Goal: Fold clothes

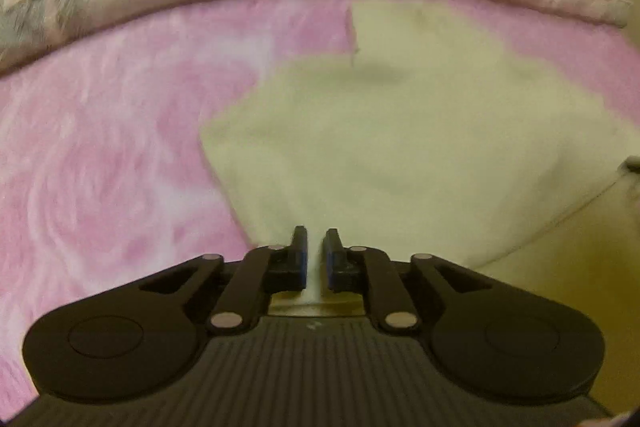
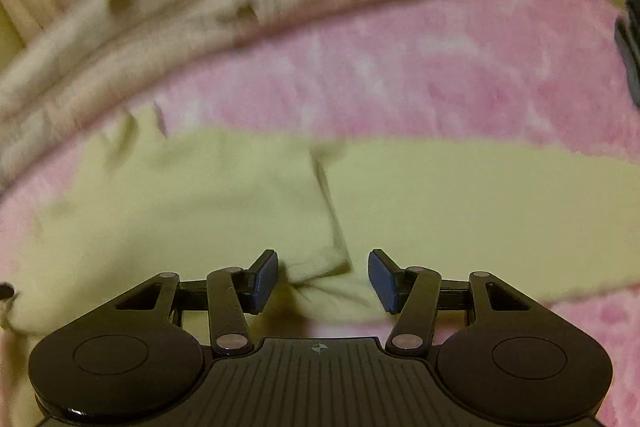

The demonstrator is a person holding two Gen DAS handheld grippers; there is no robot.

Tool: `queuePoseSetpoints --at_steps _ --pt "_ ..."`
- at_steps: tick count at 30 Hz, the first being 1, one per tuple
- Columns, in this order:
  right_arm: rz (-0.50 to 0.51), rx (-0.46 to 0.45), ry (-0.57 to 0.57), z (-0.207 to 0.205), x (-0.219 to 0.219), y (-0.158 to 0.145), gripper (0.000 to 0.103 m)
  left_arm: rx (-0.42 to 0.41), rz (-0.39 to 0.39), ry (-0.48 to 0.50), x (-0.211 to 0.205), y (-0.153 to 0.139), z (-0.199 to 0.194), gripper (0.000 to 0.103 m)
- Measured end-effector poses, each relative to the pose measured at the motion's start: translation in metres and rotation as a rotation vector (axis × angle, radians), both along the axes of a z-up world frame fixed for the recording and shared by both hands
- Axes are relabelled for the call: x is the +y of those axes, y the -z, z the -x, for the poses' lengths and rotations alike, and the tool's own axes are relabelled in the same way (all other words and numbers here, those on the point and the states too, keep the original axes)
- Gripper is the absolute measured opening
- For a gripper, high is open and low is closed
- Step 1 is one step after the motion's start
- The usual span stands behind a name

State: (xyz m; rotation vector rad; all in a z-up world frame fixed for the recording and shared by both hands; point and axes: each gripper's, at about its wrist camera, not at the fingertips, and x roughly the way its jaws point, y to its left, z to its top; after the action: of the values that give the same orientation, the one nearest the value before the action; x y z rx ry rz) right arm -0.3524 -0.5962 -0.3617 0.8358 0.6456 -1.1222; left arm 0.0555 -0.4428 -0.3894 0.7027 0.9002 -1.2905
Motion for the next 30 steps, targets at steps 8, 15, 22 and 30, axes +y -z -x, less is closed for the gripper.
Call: queuePoseSetpoints --at_steps 8,15,22,30 --pt "-0.077 -0.301 0.447 0.150 0.016 -0.010 0.055 0.154 0.066 -0.202 0.016 -0.046 0.006 0.014" --pt "-0.027 -0.536 0.901 0.307 0.039 0.011 0.055 0.335 0.098 -0.283 0.020 -0.056 0.032 0.017" --pt "-0.026 -0.642 1.017 0.360 0.020 0.033 0.012 0.432 0.103 -0.396 0.016 -0.050 0.034 0.017" --pt "-0.010 -0.291 0.850 0.323 -0.007 -0.002 0.003 0.493 0.126 -0.445 0.041 -0.053 0.010 0.017"
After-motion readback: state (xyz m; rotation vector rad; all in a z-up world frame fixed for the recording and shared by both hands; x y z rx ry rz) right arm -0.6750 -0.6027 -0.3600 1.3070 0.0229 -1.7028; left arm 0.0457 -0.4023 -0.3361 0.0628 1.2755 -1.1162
